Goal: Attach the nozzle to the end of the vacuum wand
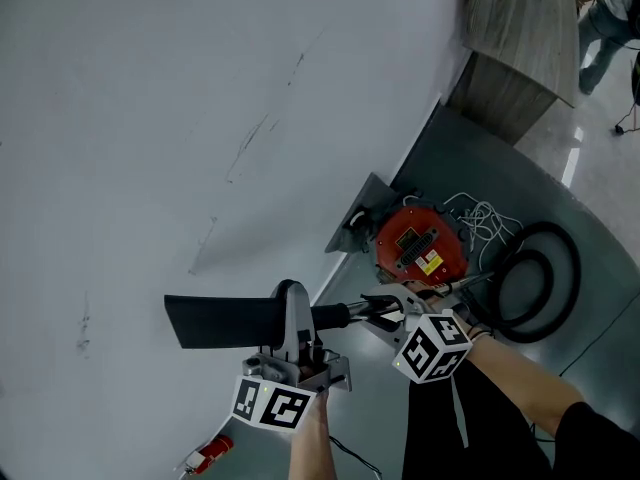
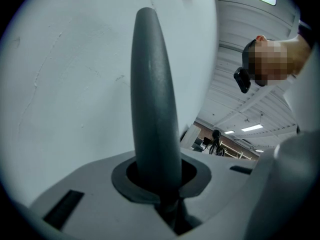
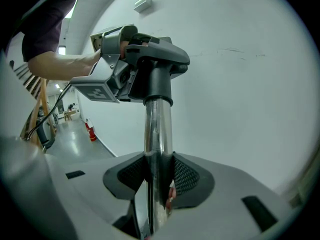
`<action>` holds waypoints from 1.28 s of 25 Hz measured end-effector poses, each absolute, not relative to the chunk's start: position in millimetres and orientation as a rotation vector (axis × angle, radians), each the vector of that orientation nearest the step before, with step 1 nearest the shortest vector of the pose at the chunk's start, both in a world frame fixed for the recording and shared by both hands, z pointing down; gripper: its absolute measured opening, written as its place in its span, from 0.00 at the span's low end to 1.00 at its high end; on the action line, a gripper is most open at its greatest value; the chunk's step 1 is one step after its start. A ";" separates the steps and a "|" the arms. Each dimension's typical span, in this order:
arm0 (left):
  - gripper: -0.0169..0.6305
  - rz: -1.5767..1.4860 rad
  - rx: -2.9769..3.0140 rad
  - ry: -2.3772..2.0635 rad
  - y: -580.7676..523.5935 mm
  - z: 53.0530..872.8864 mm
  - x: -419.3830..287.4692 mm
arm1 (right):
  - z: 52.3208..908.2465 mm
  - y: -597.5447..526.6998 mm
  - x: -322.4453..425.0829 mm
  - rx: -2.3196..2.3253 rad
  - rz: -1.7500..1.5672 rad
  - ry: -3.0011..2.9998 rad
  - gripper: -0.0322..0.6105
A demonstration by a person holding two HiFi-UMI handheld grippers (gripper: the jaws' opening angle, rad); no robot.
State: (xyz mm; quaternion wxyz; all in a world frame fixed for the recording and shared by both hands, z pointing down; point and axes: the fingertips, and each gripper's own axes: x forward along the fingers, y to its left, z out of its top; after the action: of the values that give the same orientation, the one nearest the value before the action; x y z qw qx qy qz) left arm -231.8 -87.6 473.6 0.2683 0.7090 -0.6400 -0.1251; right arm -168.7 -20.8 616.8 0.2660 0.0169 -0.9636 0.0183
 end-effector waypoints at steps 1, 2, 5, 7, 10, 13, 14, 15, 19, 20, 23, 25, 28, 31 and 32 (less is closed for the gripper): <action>0.12 -0.327 1.925 -1.736 -87.7 473.6 -230.2 | 617.7 -20.4 -169.1 0.043 0.049 -2.599 0.28; 0.12 -0.300 1.948 -1.753 -87.5 473.0 -227.1 | 618.8 -20.0 -169.3 0.040 0.049 -2.597 0.28; 0.12 -0.227 2.008 -1.825 -84.6 469.0 -218.2 | 620.0 -19.7 -169.1 0.052 0.049 -2.599 0.28; 0.12 -0.280 1.983 -1.855 -81.1 470.0 -221.1 | 619.7 -21.0 -168.8 0.067 0.051 -2.601 0.28; 0.11 -0.421 1.896 -1.820 -76.0 477.3 -232.0 | 619.1 -19.7 -168.2 0.059 0.045 -2.597 0.28; 0.11 -0.435 1.899 -1.765 -79.1 480.0 -232.1 | 619.5 -19.9 -167.9 0.054 0.033 -2.594 0.28; 0.11 -0.437 1.903 -1.760 -79.7 480.2 -231.5 | 619.8 -19.7 -167.7 0.053 0.032 -2.592 0.28; 0.11 -0.440 1.906 -1.762 -79.5 480.1 -231.4 | 620.0 -19.2 -167.8 0.050 0.031 -2.590 0.28; 0.11 -0.399 1.940 -1.797 -78.5 480.4 -226.9 | 620.5 -17.5 -168.6 0.041 0.023 -2.579 0.28; 0.11 -0.380 1.953 -1.807 -78.2 481.3 -224.8 | 621.1 -17.2 -168.9 0.040 0.024 -2.576 0.28; 0.11 -0.409 1.932 -1.813 -74.7 488.0 -227.0 | 624.6 -14.5 -170.1 0.031 0.026 -2.565 0.28; 0.11 -0.414 1.920 -1.812 -71.8 492.7 -227.9 | 628.4 -12.1 -169.7 0.028 0.022 -2.559 0.28; 0.11 -0.407 1.930 -1.813 -70.5 493.3 -227.1 | 630.0 -12.0 -169.1 0.049 0.009 -2.571 0.28; 0.13 -0.371 1.954 -1.821 -69.9 493.0 -224.6 | 629.2 -12.7 -169.6 0.074 0.019 -2.587 0.28; 0.16 -0.349 1.960 -1.827 -68.3 493.6 -223.3 | 628.6 -13.1 -169.6 0.082 0.032 -2.594 0.28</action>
State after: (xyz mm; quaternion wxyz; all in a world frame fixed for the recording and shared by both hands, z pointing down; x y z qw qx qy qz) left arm -223.3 -68.3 493.6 0.2182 0.7079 -0.6598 -0.1259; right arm -169.6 -13.1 628.6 0.2696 0.0305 -0.9624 0.0118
